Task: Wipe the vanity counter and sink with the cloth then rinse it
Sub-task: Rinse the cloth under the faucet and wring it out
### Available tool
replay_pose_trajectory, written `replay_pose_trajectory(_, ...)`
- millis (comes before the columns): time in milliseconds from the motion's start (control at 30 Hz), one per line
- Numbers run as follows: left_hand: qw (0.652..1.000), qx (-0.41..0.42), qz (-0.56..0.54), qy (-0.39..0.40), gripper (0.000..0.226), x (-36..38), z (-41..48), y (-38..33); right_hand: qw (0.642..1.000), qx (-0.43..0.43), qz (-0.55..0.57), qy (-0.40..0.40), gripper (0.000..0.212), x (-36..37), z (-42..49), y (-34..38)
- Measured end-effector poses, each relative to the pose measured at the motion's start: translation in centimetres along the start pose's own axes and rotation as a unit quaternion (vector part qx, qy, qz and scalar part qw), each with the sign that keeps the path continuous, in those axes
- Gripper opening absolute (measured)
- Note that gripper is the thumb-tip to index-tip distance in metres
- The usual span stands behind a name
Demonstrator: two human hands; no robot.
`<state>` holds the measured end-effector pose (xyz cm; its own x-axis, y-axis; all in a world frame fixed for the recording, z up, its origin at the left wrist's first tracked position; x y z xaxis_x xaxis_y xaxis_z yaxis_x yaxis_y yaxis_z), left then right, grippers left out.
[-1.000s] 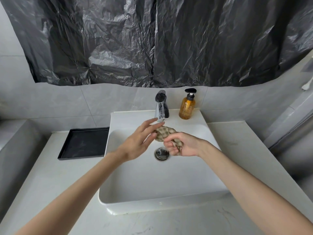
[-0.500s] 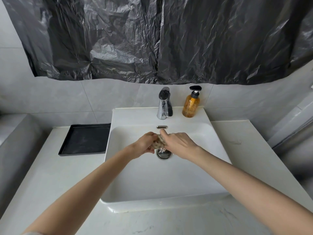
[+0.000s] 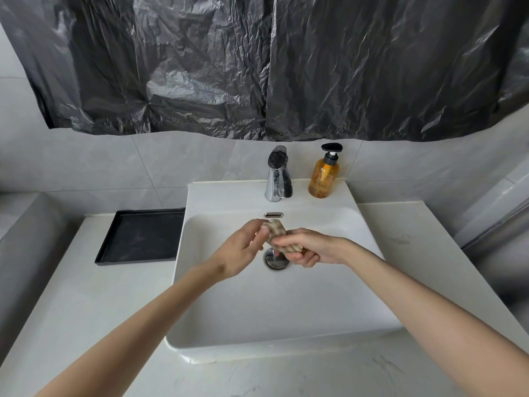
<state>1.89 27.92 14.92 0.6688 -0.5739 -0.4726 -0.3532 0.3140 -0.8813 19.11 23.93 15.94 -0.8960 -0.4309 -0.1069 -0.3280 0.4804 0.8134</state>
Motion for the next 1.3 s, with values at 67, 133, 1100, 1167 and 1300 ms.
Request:
replay_pose_trajectory(67, 1.000, 0.000, 0.025, -0.010, 0.023, -0.2, 0.3, -0.5, 0.999, -0.006, -0.013, 0.037, 0.029, 0.3, -0.1, 0.3)
replay_pose_trajectory(133, 0.999, -0.045, 0.024, -0.009, 0.028, -0.4, 0.9, -0.4, 0.996, -0.017, -0.087, 0.006, 0.028, 0.5, -0.1, 0.9)
replay_pose_trajectory(1100, 0.992, 0.011, 0.126, -0.009, 0.023, -0.7, 0.3, 0.4, 0.987, -0.087, -0.050, -0.122, 0.021, 0.7, -0.5, -0.8)
replay_pose_trajectory(1167, 0.994, -0.024, 0.105, -0.007, 0.029, -0.6, 0.6, 1.0, 0.972, -0.110, -0.134, -0.158, 0.027, 0.9, -0.6, -0.4)
replay_pose_trajectory(1300, 0.990, -0.133, -0.041, 0.010, 0.033, -0.3, 1.4, 1.8, 0.877, -0.153, -0.397, -0.224, 0.027, 1.8, -0.9, -0.2)
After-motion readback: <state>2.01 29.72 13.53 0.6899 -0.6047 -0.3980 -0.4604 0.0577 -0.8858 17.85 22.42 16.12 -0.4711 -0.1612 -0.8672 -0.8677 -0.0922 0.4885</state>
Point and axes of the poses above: each hand's wrist, its own z-axis towards the middle knuckle, its own x-axis out of the palm, y = z × x, the point moved 2 cm from there along z, towards the middle knuckle, and after that the axes turned 2 degrees about z, right-handed, at the moved point
